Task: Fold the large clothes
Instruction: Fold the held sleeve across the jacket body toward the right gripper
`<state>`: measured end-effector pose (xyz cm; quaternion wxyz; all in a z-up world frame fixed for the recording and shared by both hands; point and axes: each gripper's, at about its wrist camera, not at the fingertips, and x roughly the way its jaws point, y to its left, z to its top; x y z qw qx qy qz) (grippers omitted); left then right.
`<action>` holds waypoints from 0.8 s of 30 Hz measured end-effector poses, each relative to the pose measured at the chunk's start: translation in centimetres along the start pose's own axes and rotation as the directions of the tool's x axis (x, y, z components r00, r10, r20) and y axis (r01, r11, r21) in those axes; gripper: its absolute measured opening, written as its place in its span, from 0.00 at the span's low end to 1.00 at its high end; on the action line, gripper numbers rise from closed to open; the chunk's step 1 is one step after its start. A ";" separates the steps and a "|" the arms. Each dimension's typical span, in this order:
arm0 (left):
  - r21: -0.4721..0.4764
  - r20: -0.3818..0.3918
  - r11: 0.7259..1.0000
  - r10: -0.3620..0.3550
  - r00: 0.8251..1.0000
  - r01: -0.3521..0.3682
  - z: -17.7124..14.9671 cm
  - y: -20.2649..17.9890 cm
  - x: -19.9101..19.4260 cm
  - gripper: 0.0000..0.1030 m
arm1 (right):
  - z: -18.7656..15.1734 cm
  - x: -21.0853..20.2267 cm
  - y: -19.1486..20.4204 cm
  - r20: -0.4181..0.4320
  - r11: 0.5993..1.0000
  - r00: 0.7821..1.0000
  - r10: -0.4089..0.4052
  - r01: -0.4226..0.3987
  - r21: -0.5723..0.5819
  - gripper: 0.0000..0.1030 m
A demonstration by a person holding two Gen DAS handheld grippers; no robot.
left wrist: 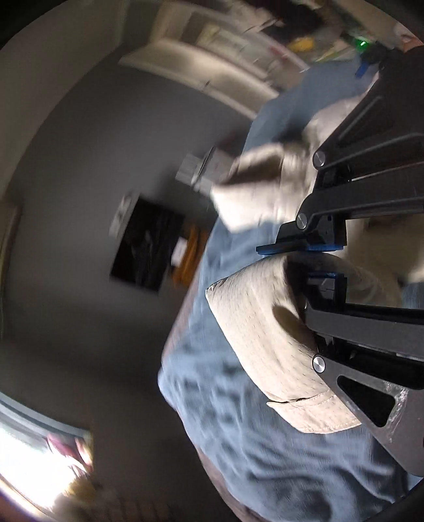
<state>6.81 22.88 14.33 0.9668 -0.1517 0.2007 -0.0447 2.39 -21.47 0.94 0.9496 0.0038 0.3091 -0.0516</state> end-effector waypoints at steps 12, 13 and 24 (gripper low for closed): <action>0.223 -0.206 0.955 -0.149 0.967 0.195 -7.8 -15.9 5.9 0.08 | -0.6 0.0 -0.1 0.005 1.000 1.000 0.025 -0.025 -0.004 0.93; 0.230 -0.230 0.952 -0.148 0.962 0.201 -8.9 -16.6 6.7 0.08 | -0.7 0.1 -0.1 0.001 1.000 1.000 0.027 -0.027 -0.005 0.93; 0.272 -0.477 0.931 -0.090 0.874 0.244 -20.0 -17.7 11.4 0.14 | -1.4 2.2 -1.3 -0.057 0.998 0.997 0.052 -0.050 0.048 0.93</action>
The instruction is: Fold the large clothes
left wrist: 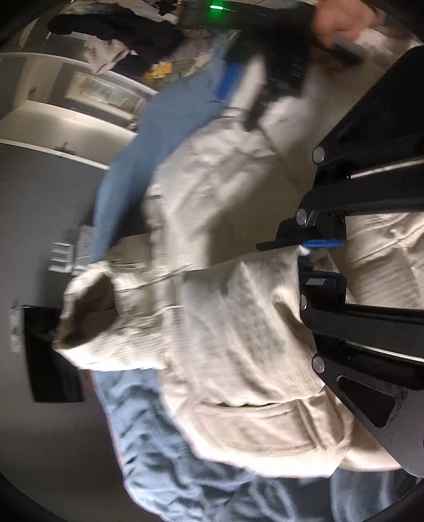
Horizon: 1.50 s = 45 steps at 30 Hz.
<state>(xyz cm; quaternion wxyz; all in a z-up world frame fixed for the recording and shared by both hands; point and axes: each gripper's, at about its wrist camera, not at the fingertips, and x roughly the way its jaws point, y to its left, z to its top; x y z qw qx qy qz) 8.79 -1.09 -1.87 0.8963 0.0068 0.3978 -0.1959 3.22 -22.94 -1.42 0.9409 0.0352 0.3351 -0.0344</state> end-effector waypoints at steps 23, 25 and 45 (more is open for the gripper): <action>-0.085 0.026 0.981 0.174 0.984 -0.172 -1.9 5.1 -7.2 0.77 | 0.5 -2.2 2.7 0.010 0.994 0.998 0.062 -0.061 -0.089 0.93; -0.160 0.031 0.969 0.196 0.980 -0.189 -1.8 7.0 -7.5 0.77 | 1.5 -3.6 4.5 0.015 0.984 0.992 0.127 -0.124 -0.132 0.93; -0.391 0.004 0.891 0.254 0.967 -0.232 -3.5 14.5 -6.0 0.77 | 0.9 0.7 22.4 -0.104 0.809 0.985 0.141 -0.175 -0.562 0.93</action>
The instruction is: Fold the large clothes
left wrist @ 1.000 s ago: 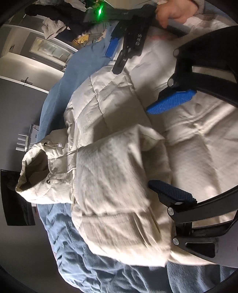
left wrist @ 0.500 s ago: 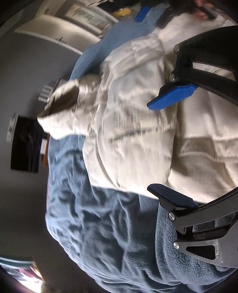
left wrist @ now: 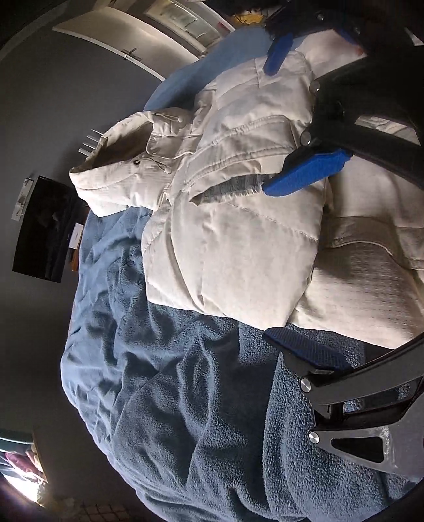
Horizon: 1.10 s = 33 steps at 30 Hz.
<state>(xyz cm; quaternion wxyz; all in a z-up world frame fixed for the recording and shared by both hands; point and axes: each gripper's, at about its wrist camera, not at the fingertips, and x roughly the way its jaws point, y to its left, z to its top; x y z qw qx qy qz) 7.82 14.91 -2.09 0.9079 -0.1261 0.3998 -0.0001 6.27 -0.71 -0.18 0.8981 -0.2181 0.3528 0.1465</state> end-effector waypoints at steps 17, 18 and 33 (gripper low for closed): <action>0.009 -0.037 1.000 -0.013 0.999 0.014 -0.3 -0.3 1.6 0.77 | -2.0 -2.5 -7.3 0.104 0.956 0.990 -0.095 0.062 0.286 0.26; 0.013 -0.039 1.000 -0.010 0.999 0.011 -0.4 -0.3 1.6 0.77 | -2.2 -2.7 -7.9 0.103 0.950 0.989 -0.101 0.066 0.304 0.26; 0.057 -0.060 0.998 0.014 0.998 -0.011 -0.7 -1.0 2.1 0.77 | -7.1 -1.1 -14.1 -0.006 0.861 0.997 -0.075 0.068 0.504 0.29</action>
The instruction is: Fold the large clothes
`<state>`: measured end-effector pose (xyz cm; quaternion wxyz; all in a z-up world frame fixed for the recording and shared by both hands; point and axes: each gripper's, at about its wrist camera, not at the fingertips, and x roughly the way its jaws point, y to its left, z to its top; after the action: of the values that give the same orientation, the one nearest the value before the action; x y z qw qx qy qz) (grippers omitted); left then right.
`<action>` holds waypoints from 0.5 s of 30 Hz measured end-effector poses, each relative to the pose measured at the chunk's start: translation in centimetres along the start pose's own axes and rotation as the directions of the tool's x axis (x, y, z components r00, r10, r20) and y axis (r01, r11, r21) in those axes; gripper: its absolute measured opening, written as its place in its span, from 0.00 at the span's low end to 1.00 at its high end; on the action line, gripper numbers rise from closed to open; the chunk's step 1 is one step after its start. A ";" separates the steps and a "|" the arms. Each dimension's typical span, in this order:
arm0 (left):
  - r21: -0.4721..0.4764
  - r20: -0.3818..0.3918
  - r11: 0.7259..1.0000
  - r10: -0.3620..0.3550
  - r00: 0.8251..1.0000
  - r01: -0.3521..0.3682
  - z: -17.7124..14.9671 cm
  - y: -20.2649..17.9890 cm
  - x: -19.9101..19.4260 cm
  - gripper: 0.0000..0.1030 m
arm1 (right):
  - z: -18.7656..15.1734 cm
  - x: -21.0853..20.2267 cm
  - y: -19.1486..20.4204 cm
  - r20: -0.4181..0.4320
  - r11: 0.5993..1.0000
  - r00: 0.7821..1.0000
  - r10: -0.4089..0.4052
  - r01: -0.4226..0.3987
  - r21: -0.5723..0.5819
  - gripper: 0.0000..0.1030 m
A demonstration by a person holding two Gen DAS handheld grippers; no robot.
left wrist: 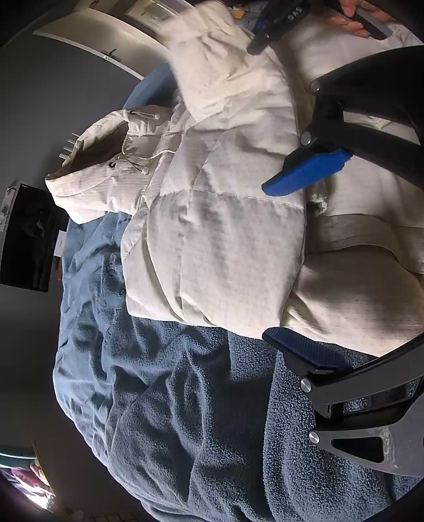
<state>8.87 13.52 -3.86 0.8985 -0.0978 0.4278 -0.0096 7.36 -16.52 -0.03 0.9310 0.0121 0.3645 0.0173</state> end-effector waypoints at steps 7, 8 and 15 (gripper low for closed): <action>0.003 -0.004 1.000 -0.001 1.000 0.001 0.0 0.0 0.1 0.77 | -1.0 2.2 -2.8 -0.117 0.986 0.989 0.093 -0.075 0.146 0.47; 0.003 -0.003 1.000 -0.001 1.000 0.001 0.0 0.0 0.1 0.77 | -1.2 2.2 -3.3 -0.134 0.981 0.984 0.119 -0.095 0.171 0.54; 0.014 -0.004 1.000 0.002 1.000 -0.002 -0.1 -0.3 0.2 0.77 | -1.9 0.1 -6.8 -0.104 0.976 0.993 0.061 -0.038 0.216 0.71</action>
<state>8.92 13.24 -3.99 0.8983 -0.0910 0.4297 -0.0118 6.26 -23.31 -1.71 0.9021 0.1201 0.4145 0.0019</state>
